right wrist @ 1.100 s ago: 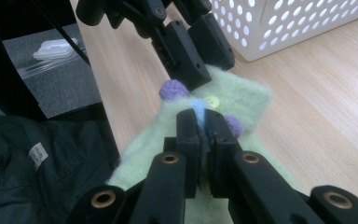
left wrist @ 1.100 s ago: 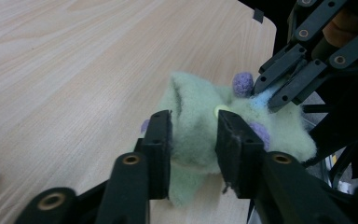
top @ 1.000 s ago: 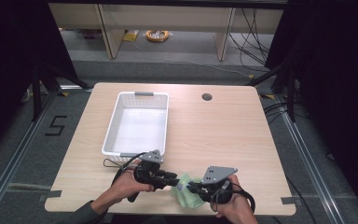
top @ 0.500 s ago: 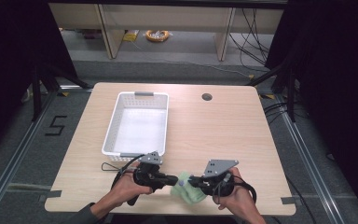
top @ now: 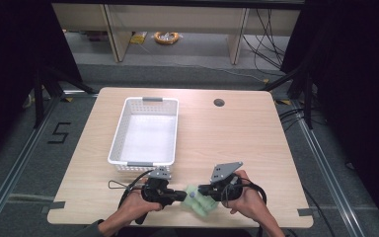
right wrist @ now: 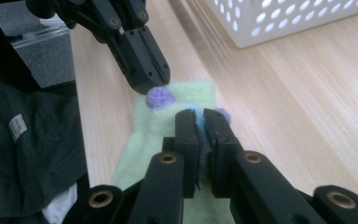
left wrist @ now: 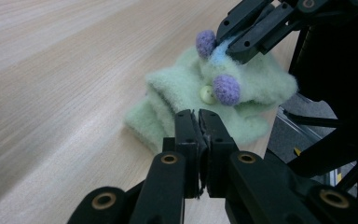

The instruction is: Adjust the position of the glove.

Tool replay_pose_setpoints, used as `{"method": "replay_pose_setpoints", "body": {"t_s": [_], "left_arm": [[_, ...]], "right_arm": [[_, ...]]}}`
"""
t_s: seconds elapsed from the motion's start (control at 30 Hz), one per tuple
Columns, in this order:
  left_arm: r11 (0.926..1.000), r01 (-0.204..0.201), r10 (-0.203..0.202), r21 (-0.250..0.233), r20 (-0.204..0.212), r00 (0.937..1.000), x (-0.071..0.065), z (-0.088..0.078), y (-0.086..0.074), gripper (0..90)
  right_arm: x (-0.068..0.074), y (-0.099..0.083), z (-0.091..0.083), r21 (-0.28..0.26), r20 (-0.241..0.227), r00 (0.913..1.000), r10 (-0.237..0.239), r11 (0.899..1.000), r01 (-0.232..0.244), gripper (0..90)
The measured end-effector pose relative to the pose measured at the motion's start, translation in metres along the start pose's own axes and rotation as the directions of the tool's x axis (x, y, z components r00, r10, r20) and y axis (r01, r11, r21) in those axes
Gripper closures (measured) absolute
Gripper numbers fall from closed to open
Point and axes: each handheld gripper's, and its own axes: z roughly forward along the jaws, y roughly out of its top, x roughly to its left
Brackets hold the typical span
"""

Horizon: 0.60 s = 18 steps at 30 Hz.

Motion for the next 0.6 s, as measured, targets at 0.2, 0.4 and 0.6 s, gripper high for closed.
{"method": "replay_pose_setpoints", "body": {"t_s": [0.2, 0.4, 0.6], "left_arm": [[0.9997, 0.019, -0.019, 0.013, -0.003, 0.9998, 0.001, 0.003, -0.005, 85.0], [0.9998, 0.013, -0.013, 0.015, 0.004, 0.9999, 0.003, 0.002, -0.005, 82.9], [0.9997, 0.011, -0.011, 0.021, 0.000, 0.9999, 0.002, 0.002, -0.006, 79.8]], "right_arm": [[-0.004, -0.008, 0.005, 0.015, 0.028, 0.9986, 0.044, 0.999, -0.045, 75.1], [-0.001, -0.011, -0.011, -0.036, 0.105, 0.9863, 0.127, 0.992, -0.124, 68.7], [0.013, -0.018, -0.033, -0.052, 0.180, 0.9711, 0.158, 0.987, -0.151, 64.4]]}}
